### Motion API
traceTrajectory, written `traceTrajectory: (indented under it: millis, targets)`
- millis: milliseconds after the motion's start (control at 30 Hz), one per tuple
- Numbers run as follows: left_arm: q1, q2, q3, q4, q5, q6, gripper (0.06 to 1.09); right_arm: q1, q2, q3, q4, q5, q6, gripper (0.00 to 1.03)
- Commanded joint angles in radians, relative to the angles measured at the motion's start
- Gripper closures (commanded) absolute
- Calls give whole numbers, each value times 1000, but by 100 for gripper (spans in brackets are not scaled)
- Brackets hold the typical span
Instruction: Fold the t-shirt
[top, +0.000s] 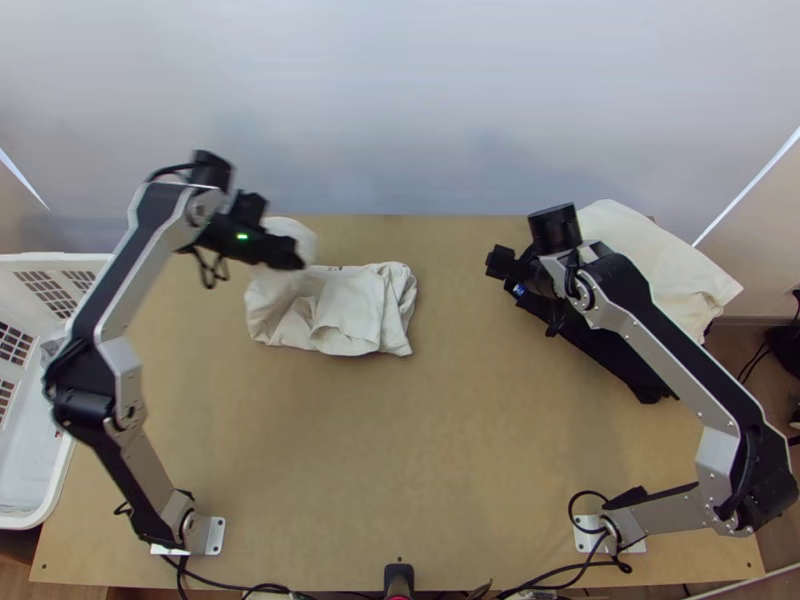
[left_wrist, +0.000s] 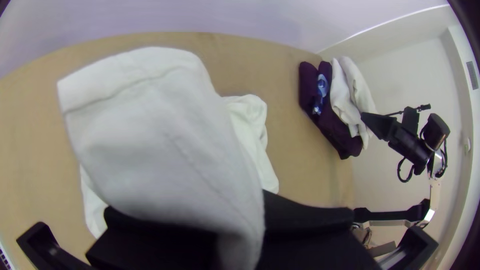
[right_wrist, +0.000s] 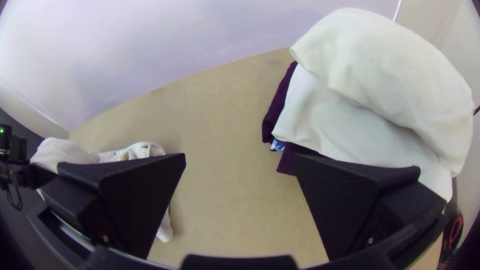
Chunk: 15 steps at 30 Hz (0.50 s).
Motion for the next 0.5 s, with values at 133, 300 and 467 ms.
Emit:
traceTrajectory:
  millis: [133, 300, 467]
  targets:
    - [-206, 170, 162, -3, -59, -85, 105, -27, -41, -13, 0, -1, -7, 3]
    - [-282, 271, 297, 6, -74, -119, 7, -27, -50, -28, 0, -13, -5, 3]
    - [-382, 232, 380, 171, -56, -161, 10, -18, -39, -51, 11, -16, -2, 3]
